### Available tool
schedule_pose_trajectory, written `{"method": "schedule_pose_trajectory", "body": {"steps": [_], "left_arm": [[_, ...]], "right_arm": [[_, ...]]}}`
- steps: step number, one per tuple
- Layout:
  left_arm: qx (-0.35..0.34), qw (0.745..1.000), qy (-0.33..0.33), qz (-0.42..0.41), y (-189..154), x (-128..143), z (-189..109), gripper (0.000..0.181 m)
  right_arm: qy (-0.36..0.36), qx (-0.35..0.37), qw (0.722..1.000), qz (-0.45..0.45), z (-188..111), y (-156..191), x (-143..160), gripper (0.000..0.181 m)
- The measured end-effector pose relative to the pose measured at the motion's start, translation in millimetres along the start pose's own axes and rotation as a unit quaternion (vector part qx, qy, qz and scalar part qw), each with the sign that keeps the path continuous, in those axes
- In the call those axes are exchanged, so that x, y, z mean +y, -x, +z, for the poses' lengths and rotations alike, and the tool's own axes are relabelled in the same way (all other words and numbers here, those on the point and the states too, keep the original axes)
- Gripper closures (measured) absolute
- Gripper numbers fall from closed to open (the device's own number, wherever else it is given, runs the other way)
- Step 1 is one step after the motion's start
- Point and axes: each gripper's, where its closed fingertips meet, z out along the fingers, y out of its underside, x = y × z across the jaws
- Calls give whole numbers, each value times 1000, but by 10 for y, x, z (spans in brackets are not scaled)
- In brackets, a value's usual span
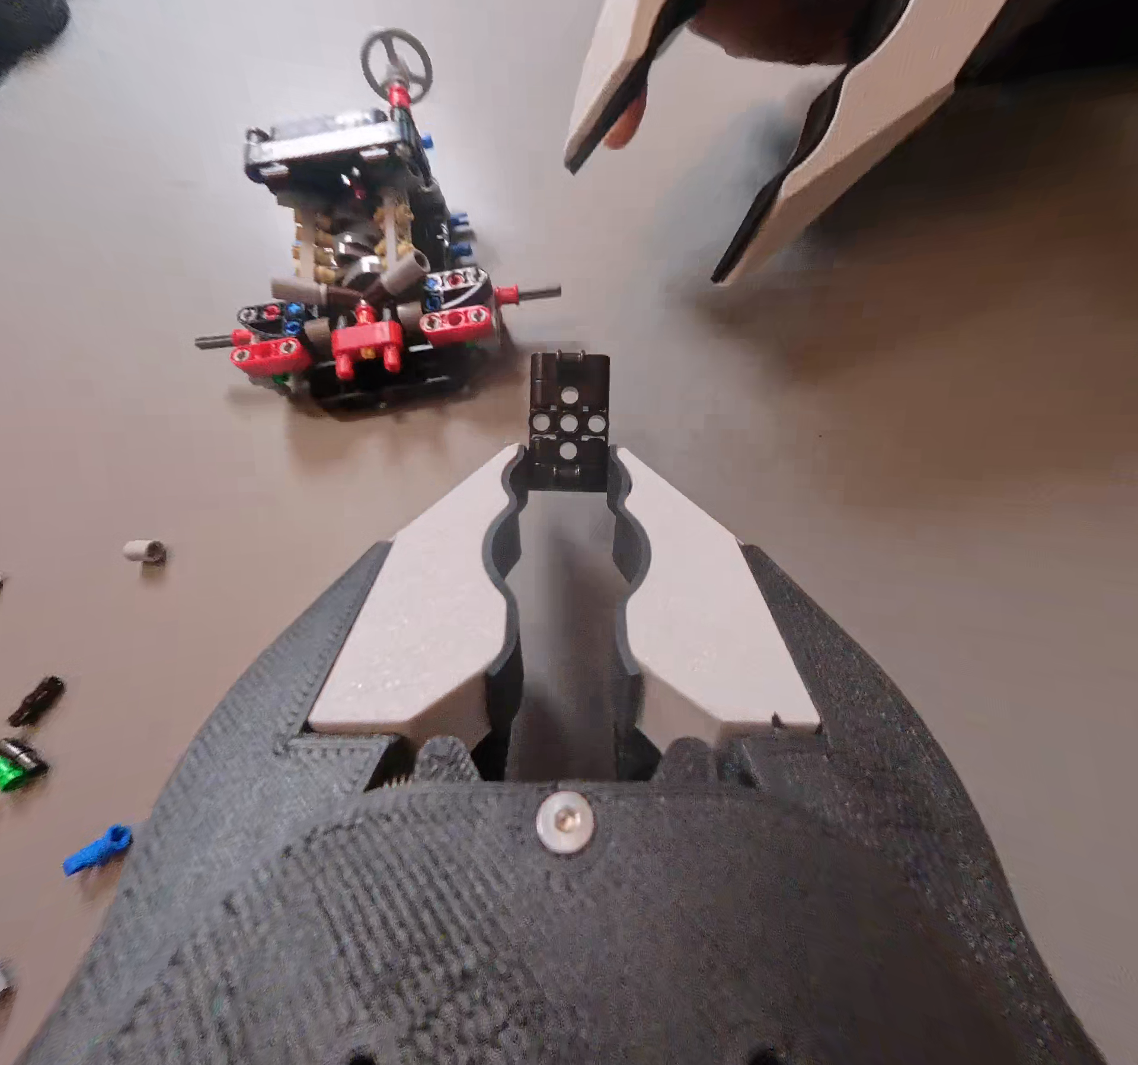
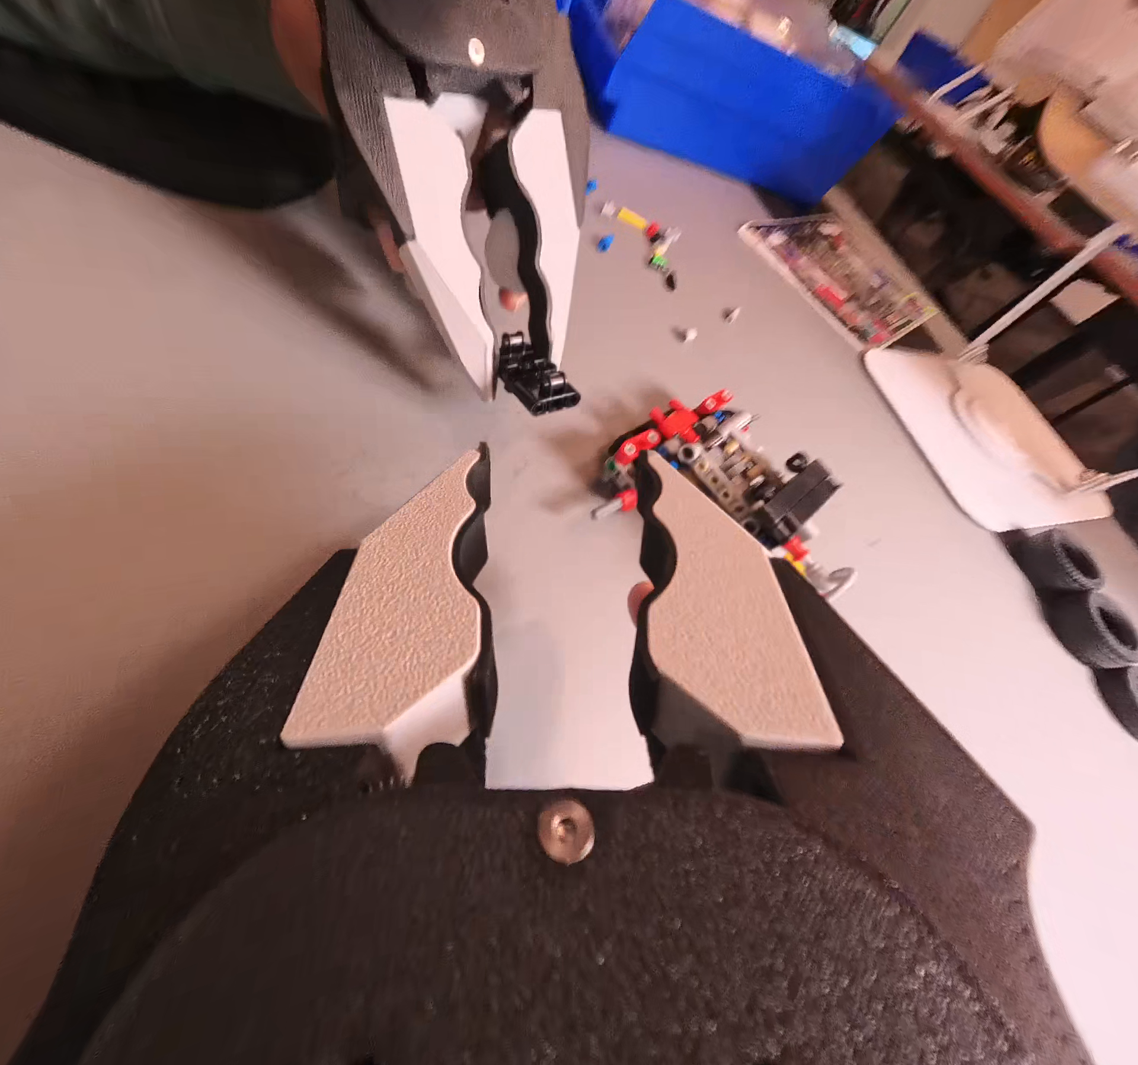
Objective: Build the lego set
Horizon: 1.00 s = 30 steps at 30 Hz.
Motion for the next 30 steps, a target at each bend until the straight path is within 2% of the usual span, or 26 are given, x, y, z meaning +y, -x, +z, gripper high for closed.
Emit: {"method": "schedule_pose_trajectory", "body": {"steps": [6,12,15,17,18,27,30], "left_arm": [[11,999,32,8,-46,105,100,158],[13,999,33,10,-33,130,68,145],[17,999,34,-1,-22,160,35,145],[26,999,34,-7,-46,171,36,152],[30,999,34,-4,-65,169,38,159],[24,1000,7,1,-92,92,102,158],[14,999,-46,-21,-26,-68,46,136]], "right_arm": [[49,-25,998,5,84,100,198,136],[63,-24,998,12,90,98,257,137],[71,-22,997,7,94,105,288,139],[73,-16,997,6,95,88,293,140],[73,-11,997,7,93,68,294,141],[27,51,994,91,11,-276,222,130],[15,75,991,112,-35,-396,221,128]]}}
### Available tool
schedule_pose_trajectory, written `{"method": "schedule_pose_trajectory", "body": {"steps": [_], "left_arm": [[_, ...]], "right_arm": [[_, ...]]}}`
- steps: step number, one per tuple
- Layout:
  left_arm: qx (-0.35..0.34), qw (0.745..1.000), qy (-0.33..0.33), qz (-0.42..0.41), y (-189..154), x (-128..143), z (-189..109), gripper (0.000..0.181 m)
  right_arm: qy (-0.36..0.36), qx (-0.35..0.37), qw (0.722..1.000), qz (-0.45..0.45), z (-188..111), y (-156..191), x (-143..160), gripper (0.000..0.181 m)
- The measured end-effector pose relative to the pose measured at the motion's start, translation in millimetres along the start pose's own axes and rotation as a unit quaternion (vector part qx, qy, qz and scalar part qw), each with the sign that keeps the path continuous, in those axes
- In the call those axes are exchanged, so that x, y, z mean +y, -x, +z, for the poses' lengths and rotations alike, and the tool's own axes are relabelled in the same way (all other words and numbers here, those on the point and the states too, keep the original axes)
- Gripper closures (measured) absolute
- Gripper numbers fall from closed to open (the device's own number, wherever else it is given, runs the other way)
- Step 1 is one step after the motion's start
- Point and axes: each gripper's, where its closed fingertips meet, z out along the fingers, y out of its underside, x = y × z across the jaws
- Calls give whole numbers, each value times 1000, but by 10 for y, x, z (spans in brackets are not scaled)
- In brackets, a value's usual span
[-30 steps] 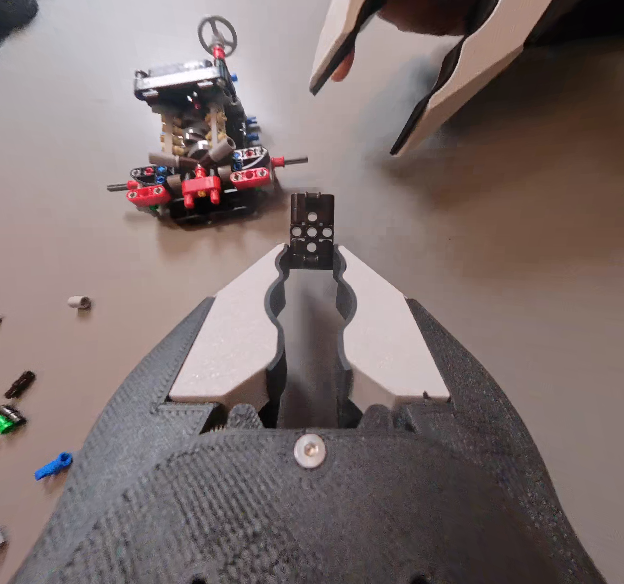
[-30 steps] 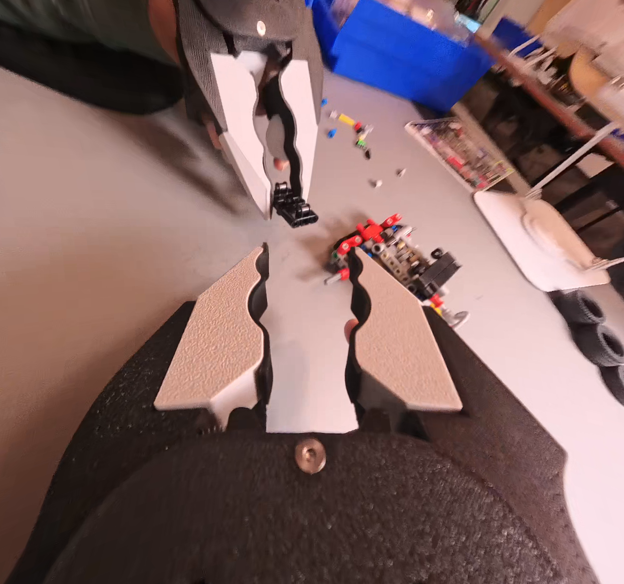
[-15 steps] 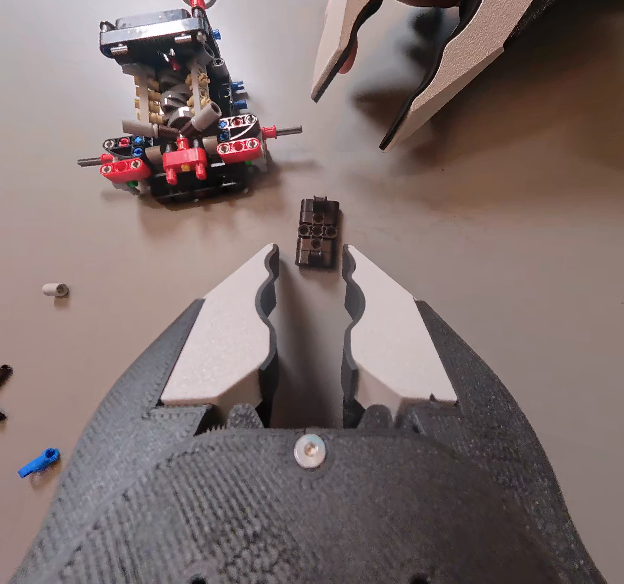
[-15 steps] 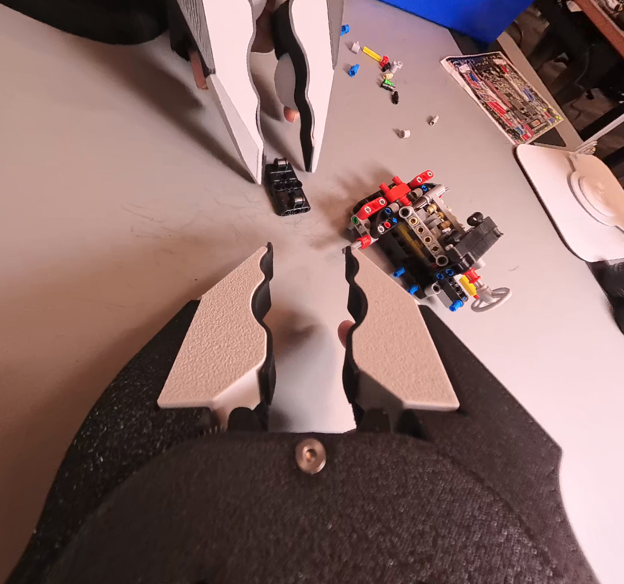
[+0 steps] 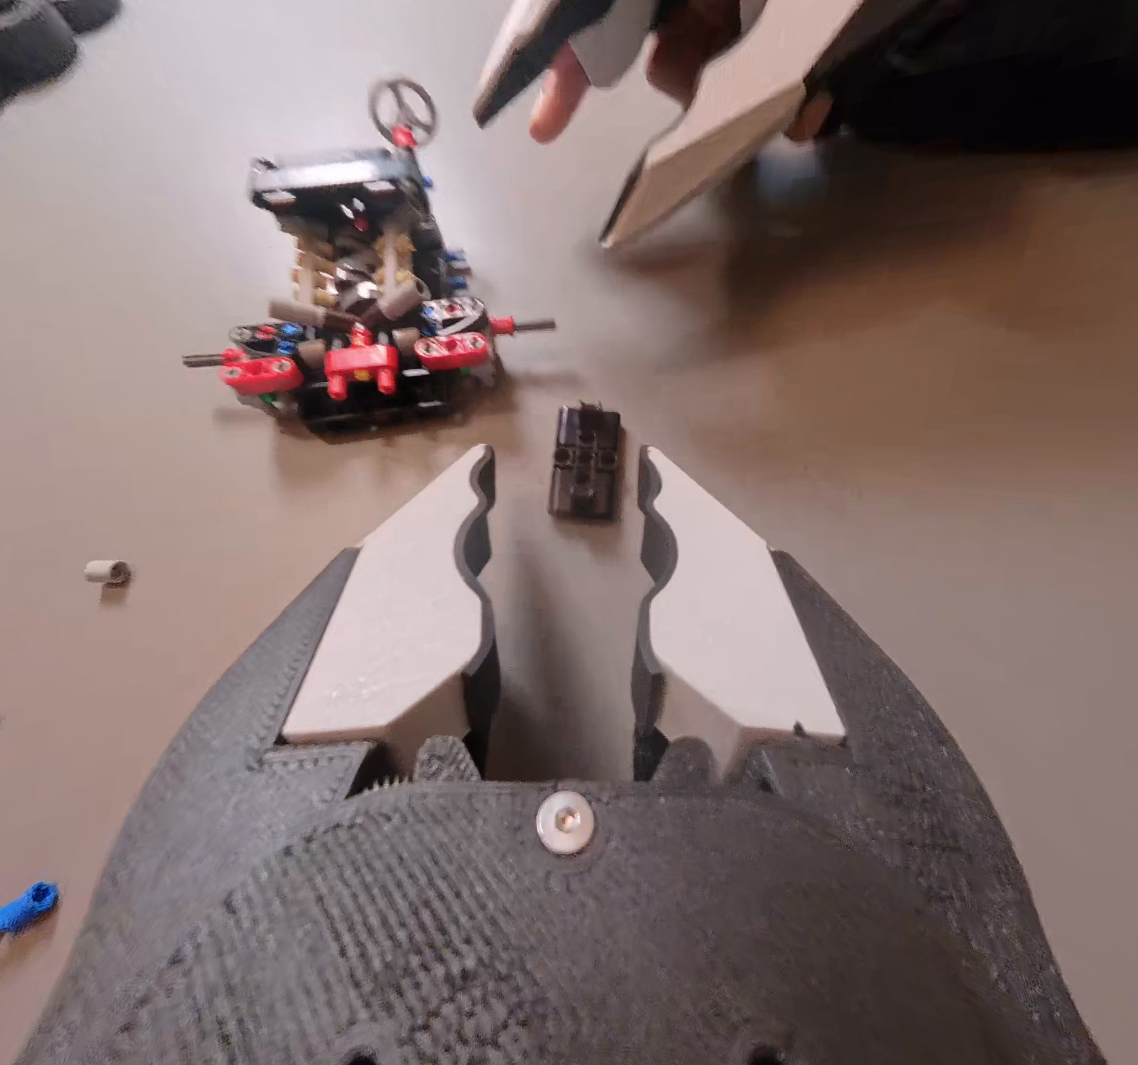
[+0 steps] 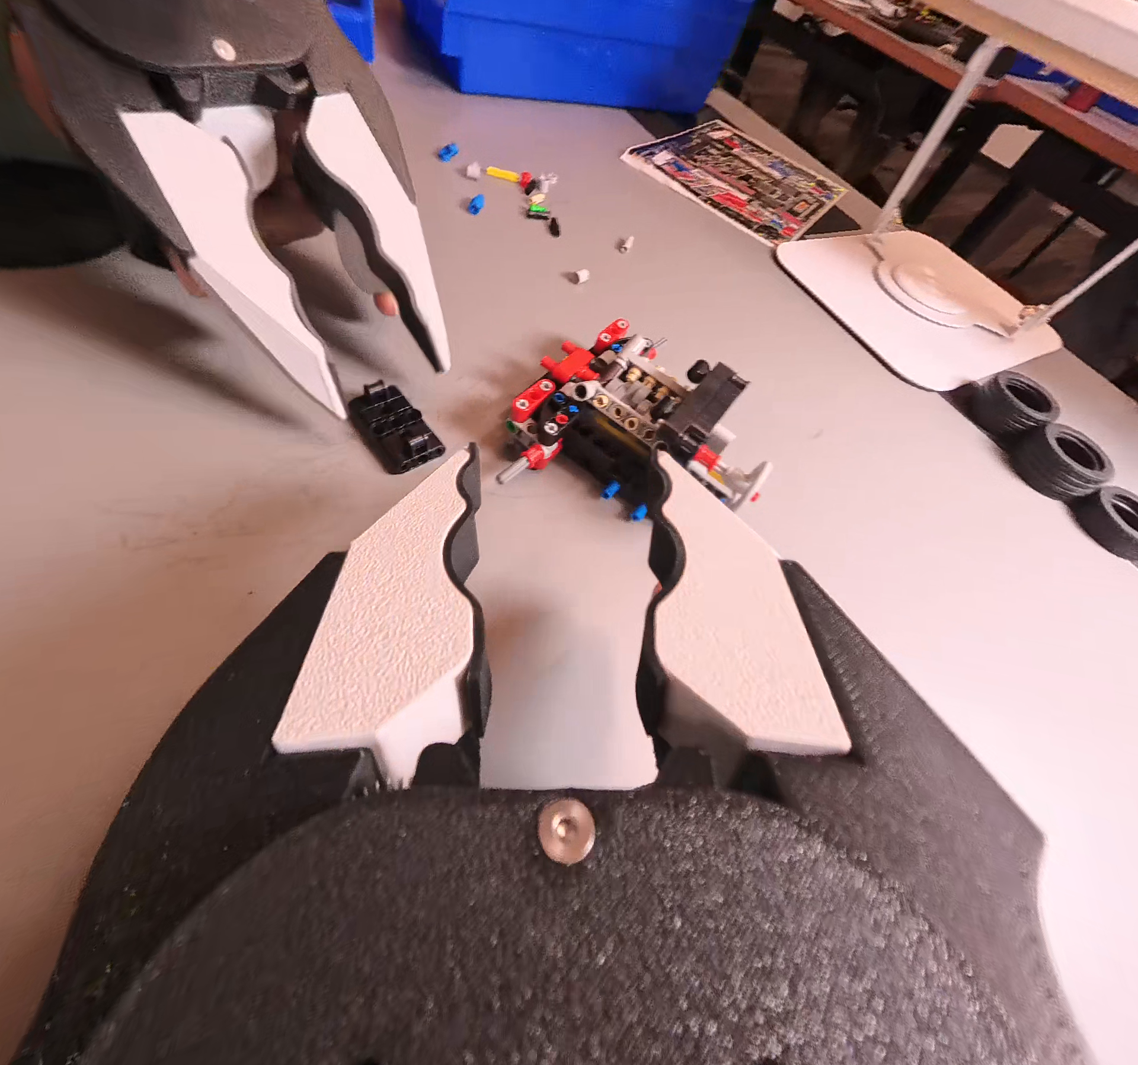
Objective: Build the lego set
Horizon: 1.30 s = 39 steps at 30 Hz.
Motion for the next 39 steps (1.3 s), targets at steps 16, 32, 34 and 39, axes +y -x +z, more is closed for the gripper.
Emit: {"method": "schedule_pose_trajectory", "body": {"steps": [16,32,34,39], "left_arm": [[-255,921,-290,-49,965,-610,-997,170],[-261,909,-314,-87,1048,-601,-1156,181],[-252,911,-315,-89,1029,-604,-1140,181],[-248,912,-315,-92,1038,-590,-1124,178]], "right_arm": [[-67,56,996,26,-107,-271,-157,131],[-107,85,988,73,-192,-480,-203,143],[-110,84,988,72,-197,-474,-214,144],[-106,90,988,64,-198,-483,-200,145]]}}
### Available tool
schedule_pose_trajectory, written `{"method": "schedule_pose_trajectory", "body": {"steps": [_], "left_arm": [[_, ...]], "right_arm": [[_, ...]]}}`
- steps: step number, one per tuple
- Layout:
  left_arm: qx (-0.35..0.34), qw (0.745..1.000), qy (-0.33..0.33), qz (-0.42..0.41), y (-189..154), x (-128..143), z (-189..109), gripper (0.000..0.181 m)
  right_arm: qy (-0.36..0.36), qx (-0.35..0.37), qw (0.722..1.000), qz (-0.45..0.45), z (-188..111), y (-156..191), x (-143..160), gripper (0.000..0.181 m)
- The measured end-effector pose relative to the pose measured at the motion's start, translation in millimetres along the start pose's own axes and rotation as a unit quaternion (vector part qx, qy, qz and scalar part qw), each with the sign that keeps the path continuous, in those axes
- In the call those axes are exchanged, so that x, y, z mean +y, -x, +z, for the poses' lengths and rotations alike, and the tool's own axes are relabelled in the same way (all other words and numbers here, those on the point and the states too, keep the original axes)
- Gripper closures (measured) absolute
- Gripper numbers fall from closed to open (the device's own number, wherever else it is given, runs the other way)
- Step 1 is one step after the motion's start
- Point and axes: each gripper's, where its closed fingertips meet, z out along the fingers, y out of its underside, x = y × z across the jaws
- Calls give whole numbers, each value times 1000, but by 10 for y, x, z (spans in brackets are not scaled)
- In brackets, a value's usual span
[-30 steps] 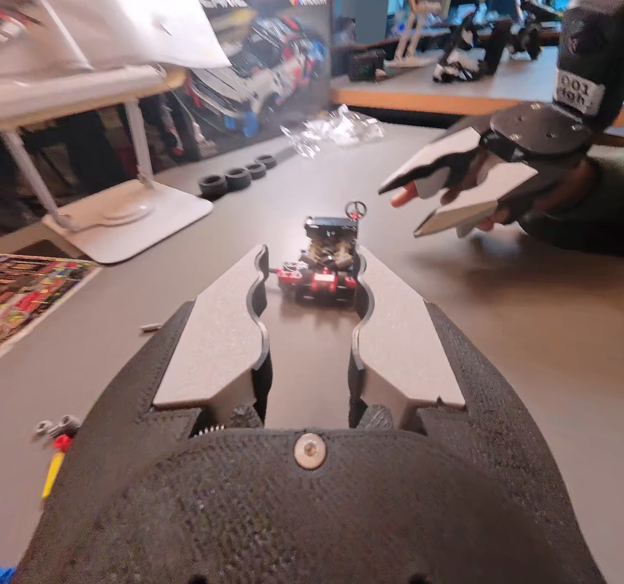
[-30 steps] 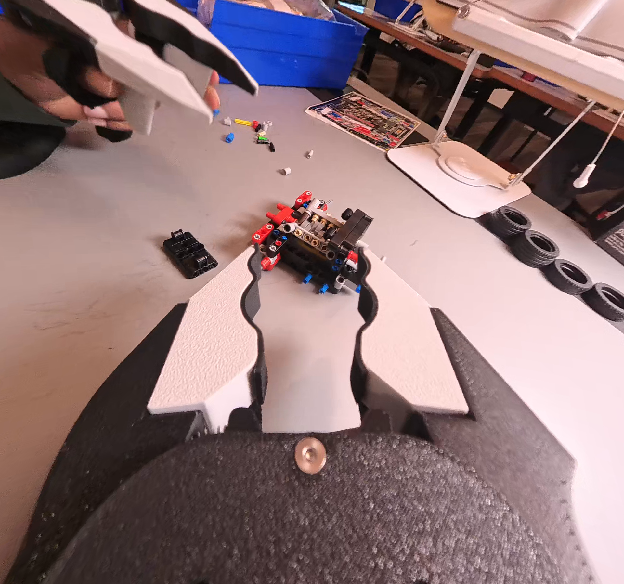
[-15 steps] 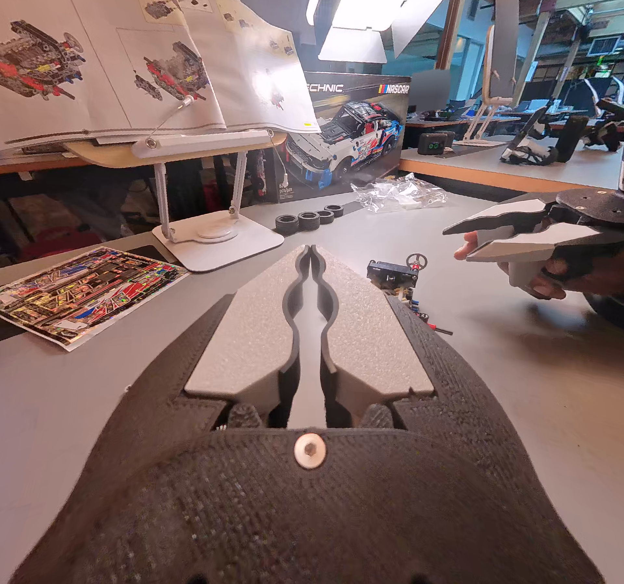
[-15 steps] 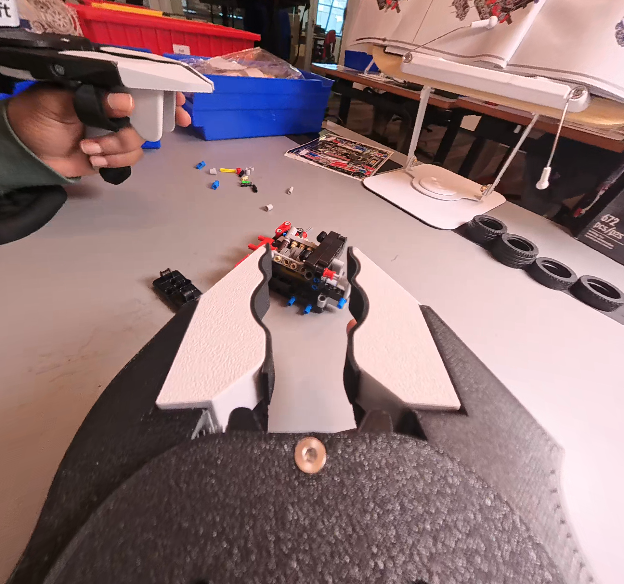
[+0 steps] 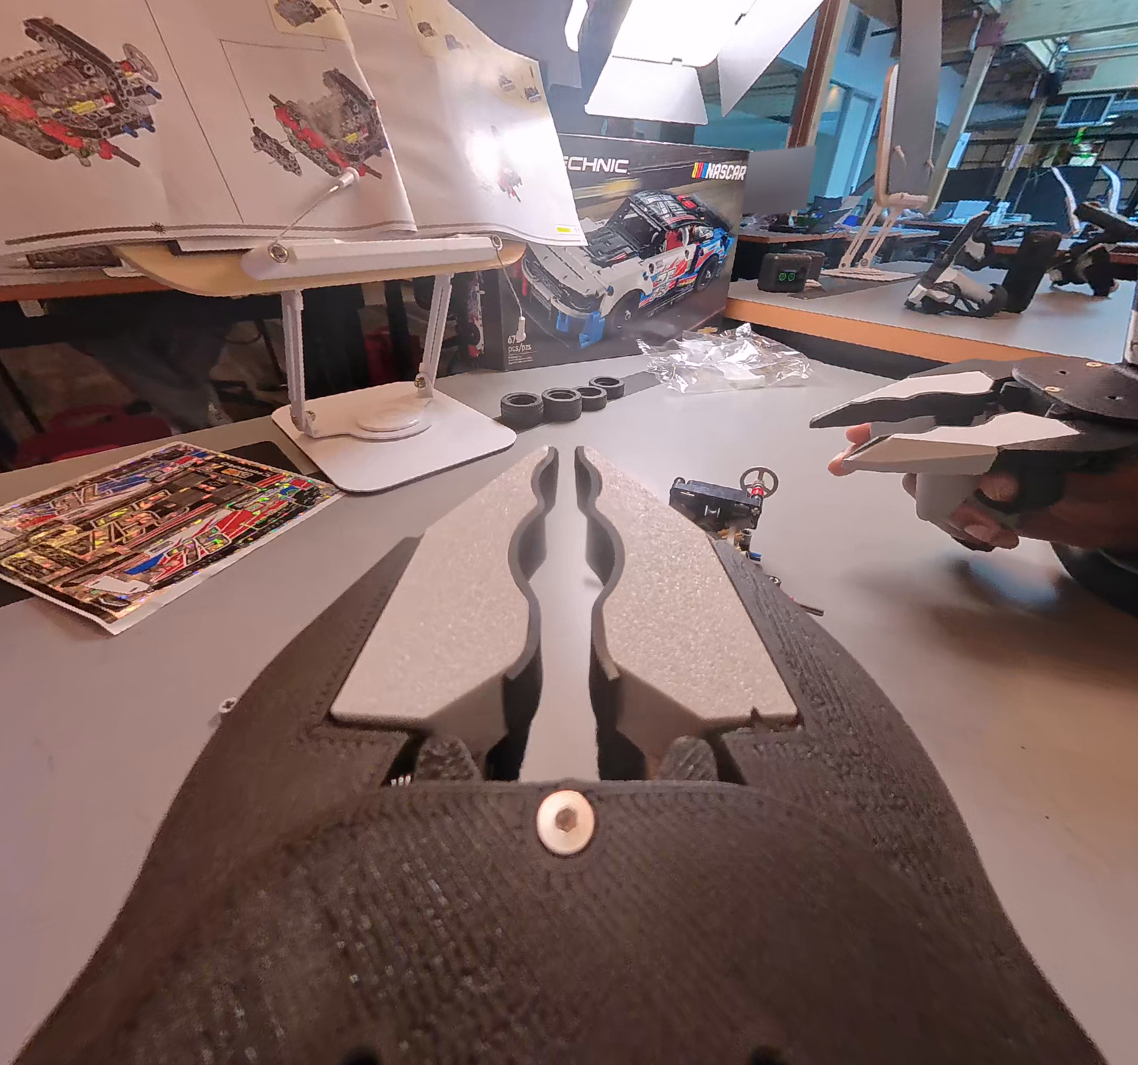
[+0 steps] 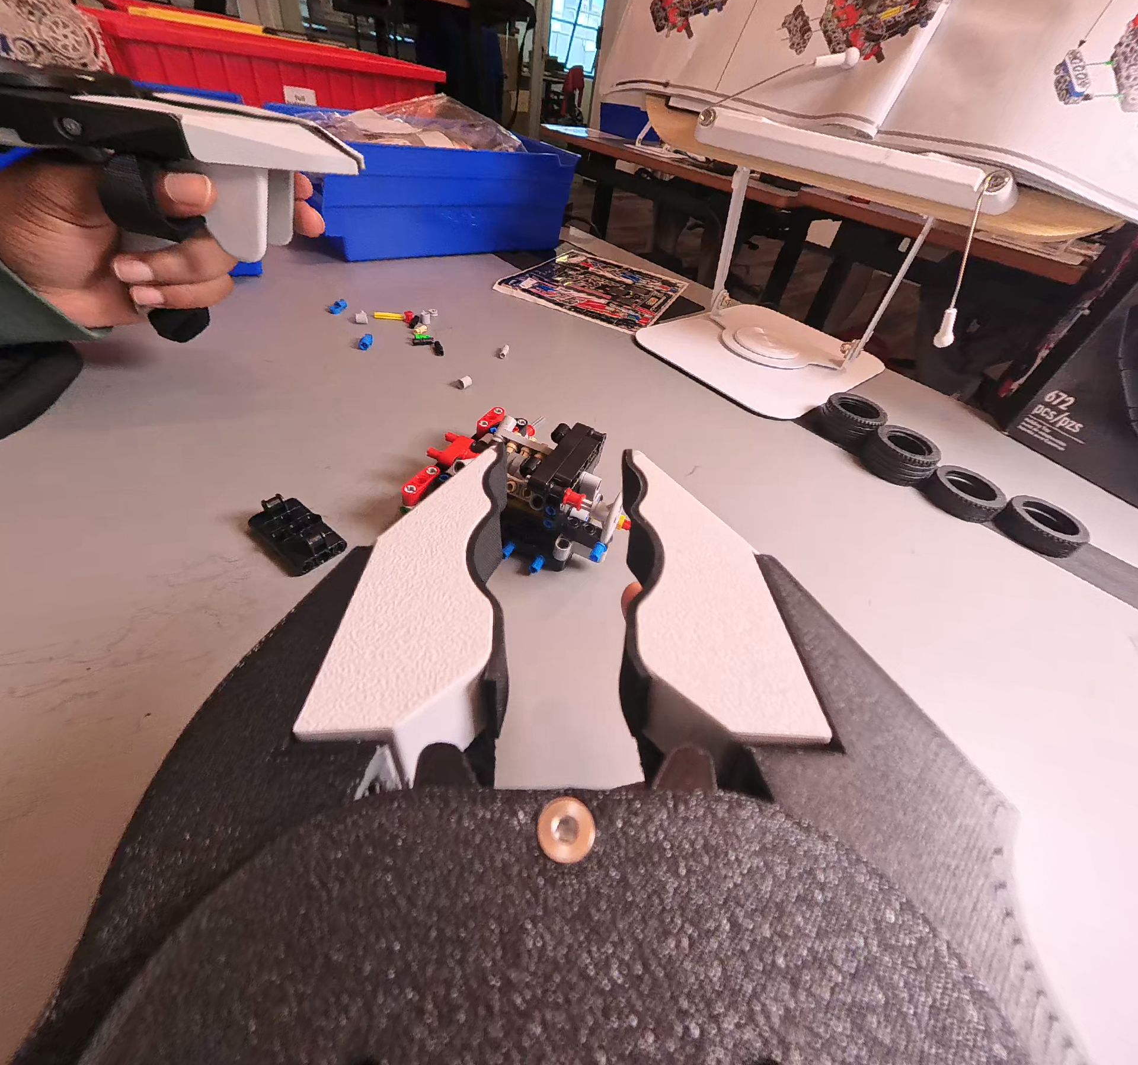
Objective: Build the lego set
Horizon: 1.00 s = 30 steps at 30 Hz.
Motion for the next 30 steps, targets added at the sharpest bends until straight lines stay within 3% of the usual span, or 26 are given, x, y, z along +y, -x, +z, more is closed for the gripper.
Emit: {"method": "schedule_pose_trajectory", "body": {"steps": [9,15,23,26,30], "left_arm": [[35,998,34,-29,-90,138,56,161],[100,990,96,11,-379,353,97,154],[264,928,259,32,-1029,968,-63,141],[283,910,299,37,-1108,1118,-123,131],[278,903,319,73,-1134,1225,-142,133]], "right_arm": [[8,4,1000,-11,-1,6,21,145],[69,30,997,-13,37,-89,230,140],[97,17,995,19,128,-12,293,122],[113,8,993,16,205,74,316,113],[126,14,992,12,239,112,339,111]]}}
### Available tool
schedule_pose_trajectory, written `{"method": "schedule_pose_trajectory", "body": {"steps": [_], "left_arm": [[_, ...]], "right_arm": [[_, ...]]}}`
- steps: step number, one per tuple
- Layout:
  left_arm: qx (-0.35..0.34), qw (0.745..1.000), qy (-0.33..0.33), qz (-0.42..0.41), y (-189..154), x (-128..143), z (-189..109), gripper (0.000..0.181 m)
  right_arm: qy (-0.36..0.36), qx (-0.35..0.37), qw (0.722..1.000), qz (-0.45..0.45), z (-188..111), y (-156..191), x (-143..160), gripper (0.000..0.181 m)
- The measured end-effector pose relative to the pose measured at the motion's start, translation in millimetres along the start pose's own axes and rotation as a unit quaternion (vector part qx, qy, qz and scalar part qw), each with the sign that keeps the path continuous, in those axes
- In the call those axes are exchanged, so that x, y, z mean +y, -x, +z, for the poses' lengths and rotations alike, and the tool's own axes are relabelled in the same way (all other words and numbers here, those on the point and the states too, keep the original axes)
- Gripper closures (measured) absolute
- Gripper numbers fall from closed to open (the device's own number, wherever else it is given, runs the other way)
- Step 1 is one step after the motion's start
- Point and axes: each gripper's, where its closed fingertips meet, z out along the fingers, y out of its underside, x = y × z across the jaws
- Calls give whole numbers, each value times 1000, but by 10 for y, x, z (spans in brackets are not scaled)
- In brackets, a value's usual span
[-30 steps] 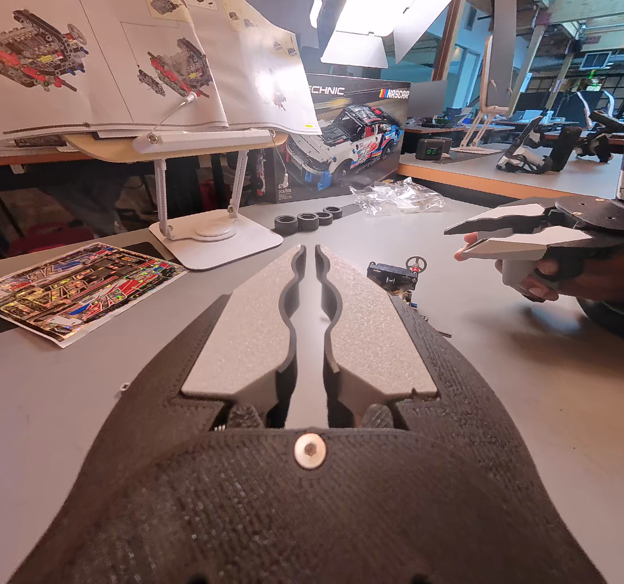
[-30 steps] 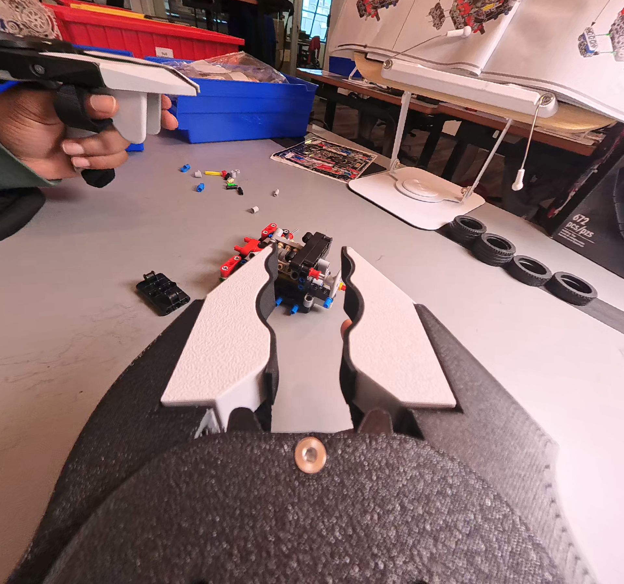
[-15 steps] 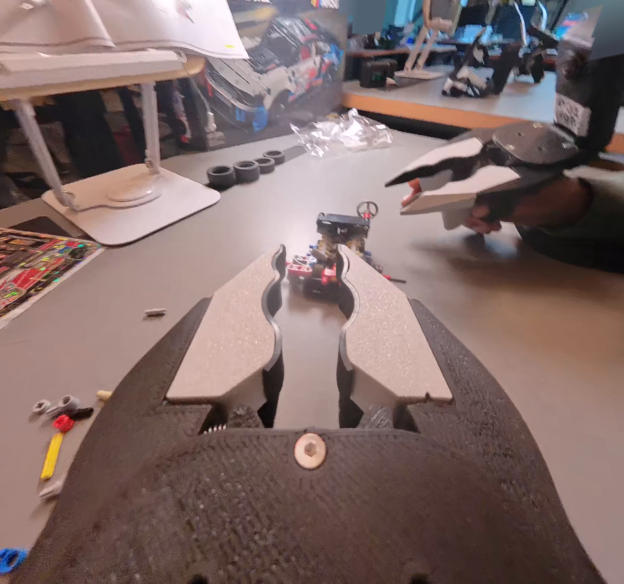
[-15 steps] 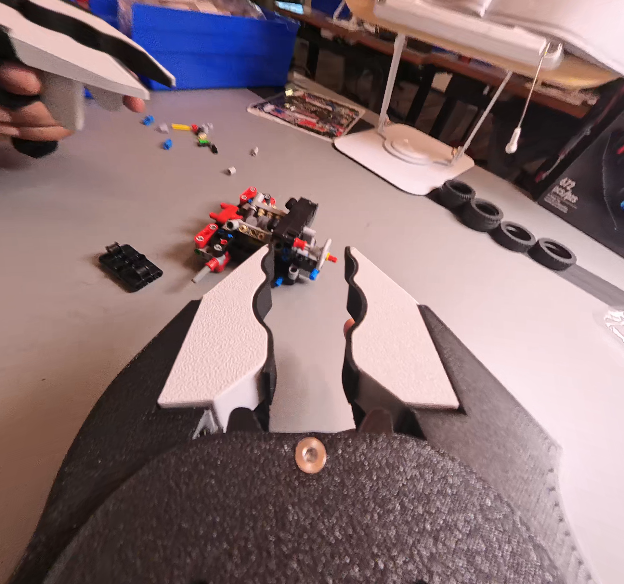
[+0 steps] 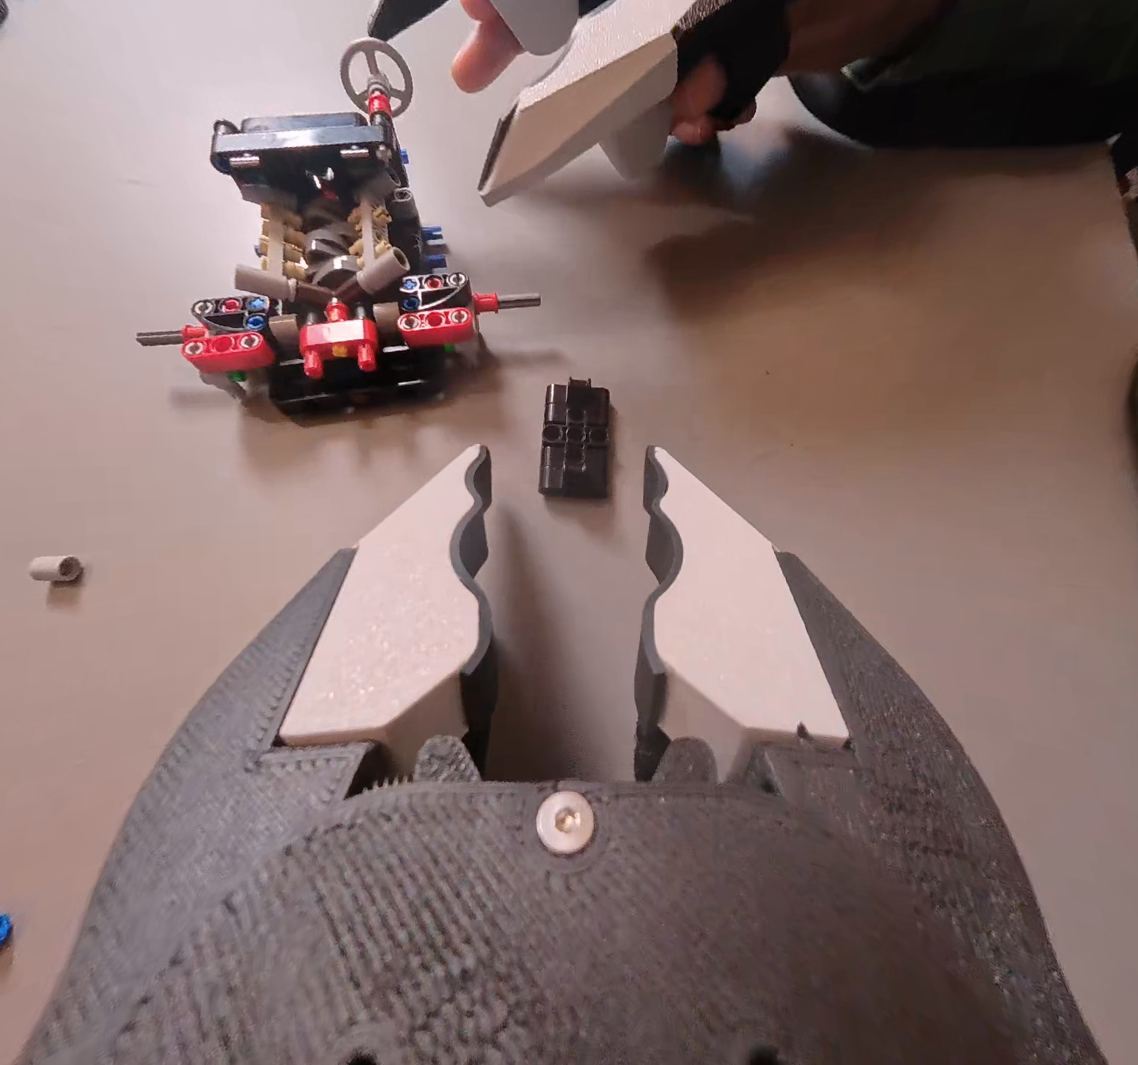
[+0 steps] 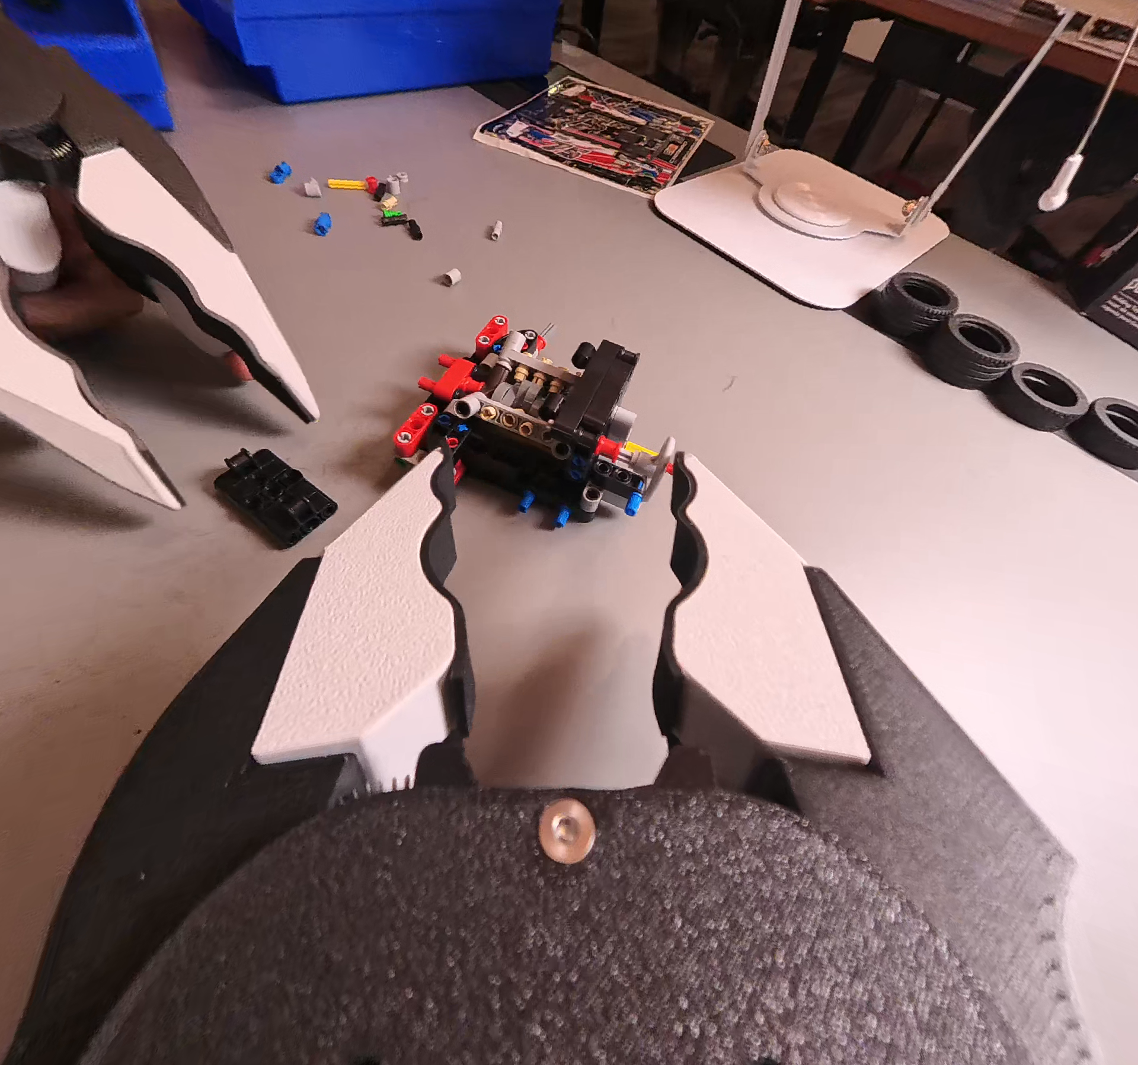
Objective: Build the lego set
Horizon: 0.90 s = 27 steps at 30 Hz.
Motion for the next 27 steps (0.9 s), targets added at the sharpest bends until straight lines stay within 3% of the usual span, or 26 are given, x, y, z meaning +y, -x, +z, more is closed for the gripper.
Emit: {"method": "schedule_pose_trajectory", "body": {"steps": [9,19,22,27], "left_arm": [[-39,997,36,48,9,76,81,159],[-99,995,11,28,302,-1,-99,160],[-109,994,8,22,368,6,-130,160],[-129,991,-2,32,433,-20,-172,160]], "right_arm": [[15,8,999,46,-14,21,-14,107],[51,60,997,23,72,-100,-97,116],[90,36,995,21,217,-137,-70,113],[151,-71,986,-27,378,-140,-25,149]]}}
